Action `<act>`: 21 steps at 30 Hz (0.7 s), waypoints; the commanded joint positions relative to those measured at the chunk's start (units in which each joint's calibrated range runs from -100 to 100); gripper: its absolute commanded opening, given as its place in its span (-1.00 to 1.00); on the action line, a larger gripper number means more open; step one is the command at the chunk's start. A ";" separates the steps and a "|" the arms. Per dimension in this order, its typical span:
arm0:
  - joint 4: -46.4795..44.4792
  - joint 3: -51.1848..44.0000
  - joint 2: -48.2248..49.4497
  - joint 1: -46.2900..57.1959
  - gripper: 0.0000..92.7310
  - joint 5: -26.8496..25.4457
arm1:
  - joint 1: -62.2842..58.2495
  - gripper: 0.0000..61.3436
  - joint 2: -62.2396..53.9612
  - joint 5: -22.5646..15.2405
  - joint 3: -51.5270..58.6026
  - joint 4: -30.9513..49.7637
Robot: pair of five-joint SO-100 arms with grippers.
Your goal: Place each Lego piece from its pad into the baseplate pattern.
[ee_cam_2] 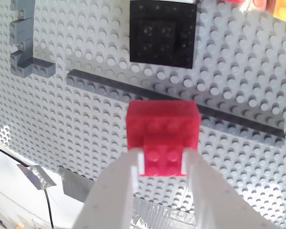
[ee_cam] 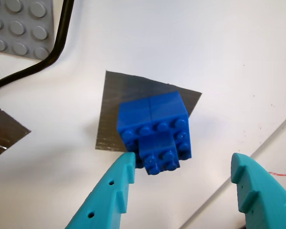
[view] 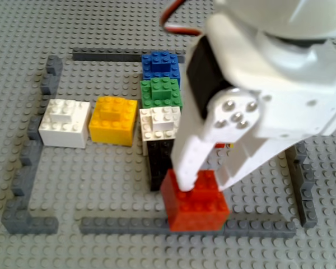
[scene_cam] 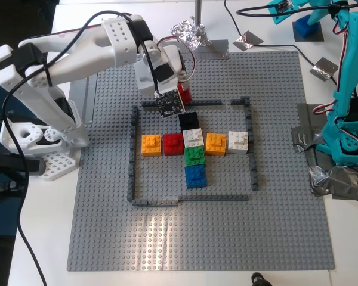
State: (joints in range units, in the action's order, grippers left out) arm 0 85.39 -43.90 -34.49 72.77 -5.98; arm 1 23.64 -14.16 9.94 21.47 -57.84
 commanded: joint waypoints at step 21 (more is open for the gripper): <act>-0.04 -2.10 0.93 2.85 -0.62 -5.91 | -3.58 -0.99 4.38 0.68 1.24 4.39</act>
State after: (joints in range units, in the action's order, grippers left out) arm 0 85.04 -43.90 -34.49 74.92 -11.58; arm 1 21.55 -9.15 10.63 23.50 -52.78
